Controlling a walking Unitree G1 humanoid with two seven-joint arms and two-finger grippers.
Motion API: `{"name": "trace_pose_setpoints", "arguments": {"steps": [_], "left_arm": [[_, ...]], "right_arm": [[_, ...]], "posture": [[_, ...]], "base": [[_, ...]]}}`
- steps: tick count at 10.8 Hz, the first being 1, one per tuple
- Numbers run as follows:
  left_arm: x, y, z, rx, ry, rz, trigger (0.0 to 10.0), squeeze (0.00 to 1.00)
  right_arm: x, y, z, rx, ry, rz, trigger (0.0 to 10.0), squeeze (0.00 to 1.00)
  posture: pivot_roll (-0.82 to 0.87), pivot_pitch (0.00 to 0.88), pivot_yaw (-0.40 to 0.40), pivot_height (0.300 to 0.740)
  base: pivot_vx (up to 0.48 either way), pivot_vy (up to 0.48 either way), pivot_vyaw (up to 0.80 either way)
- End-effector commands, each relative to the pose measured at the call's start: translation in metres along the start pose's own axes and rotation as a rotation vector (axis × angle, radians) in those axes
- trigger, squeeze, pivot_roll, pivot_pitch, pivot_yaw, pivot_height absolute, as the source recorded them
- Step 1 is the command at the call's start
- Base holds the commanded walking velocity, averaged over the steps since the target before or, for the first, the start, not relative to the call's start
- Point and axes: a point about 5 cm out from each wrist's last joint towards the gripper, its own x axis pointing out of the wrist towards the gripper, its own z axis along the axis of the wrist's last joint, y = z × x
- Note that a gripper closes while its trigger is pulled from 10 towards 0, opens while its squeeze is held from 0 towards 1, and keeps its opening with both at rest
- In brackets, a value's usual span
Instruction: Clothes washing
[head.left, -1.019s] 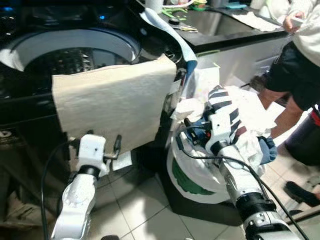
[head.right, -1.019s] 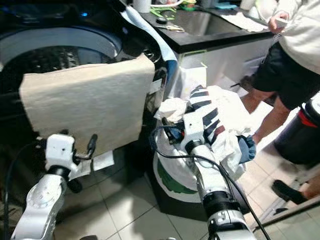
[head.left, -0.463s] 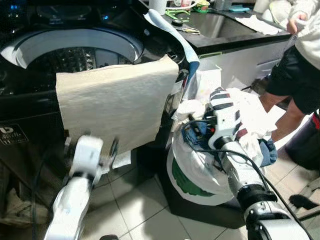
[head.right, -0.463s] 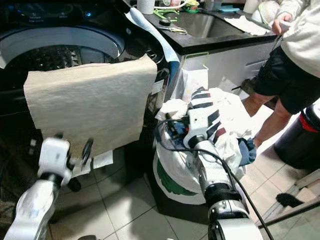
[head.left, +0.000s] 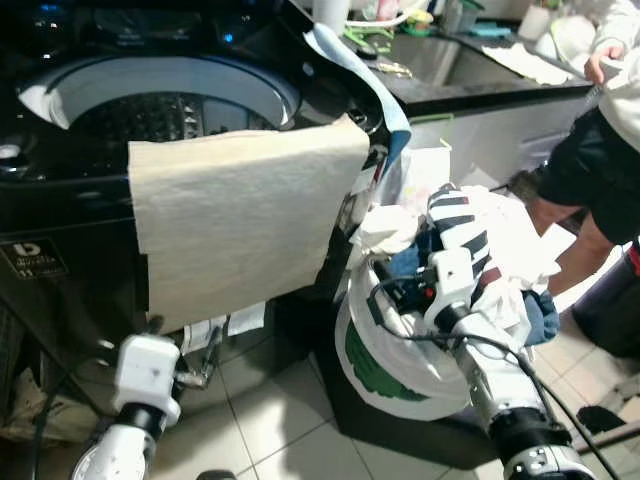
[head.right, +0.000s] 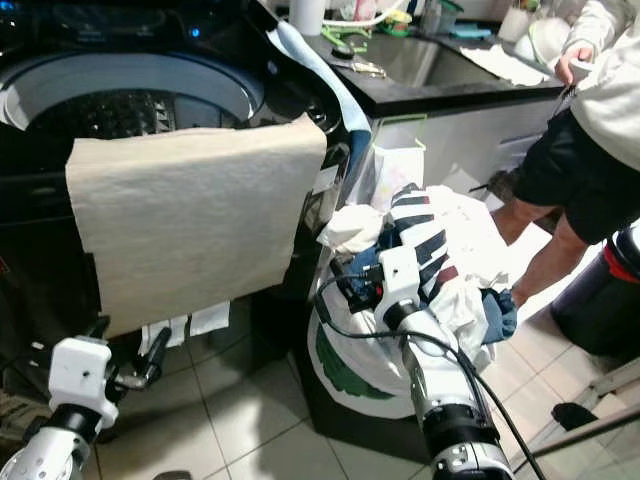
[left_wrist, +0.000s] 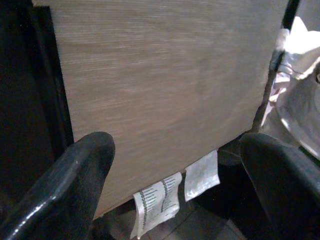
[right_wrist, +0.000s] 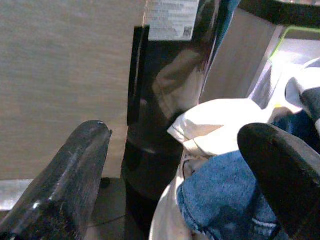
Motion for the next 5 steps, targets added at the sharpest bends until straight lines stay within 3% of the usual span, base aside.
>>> {"name": "trace_pose_setpoints", "arguments": {"steps": [1,2,3,4,5], "left_arm": [[-0.006,0.002,-0.007,0.052,0.018,-0.026,10.0,0.0],[-0.016,0.013,-0.022,0.113,0.073,-0.033,10.0,0.0],[-0.022,0.026,-0.032,0.118,0.117,-0.01,10.0,0.0],[-0.017,0.023,-0.031,0.077,0.1,-0.004,10.0,0.0],[0.003,0.007,-0.023,-0.018,0.06,0.012,10.0,0.0]], "right_arm": [[-0.004,-0.008,0.004,-0.004,-0.001,-0.008,10.0,0.0],[-0.005,-0.009,0.004,-0.008,0.0,-0.004,10.0,0.0],[-0.004,-0.013,0.007,-0.014,0.0,-0.006,10.0,0.0],[-0.003,-0.013,0.008,-0.02,0.0,-0.008,10.0,0.0],[0.001,-0.009,0.012,-0.018,-0.009,-0.009,10.0,0.0]], "posture": [[0.25,0.0,-0.165,0.74],[0.25,0.0,-0.168,0.74],[0.24,0.0,-0.168,0.74],[0.23,0.0,-0.165,0.74],[0.23,0.0,-0.16,0.74]], "base": [[0.0,0.0,0.0],[0.0,0.0,0.0],[0.0,0.0,0.0],[0.0,0.0,0.0],[0.0,0.0,0.0]]}}
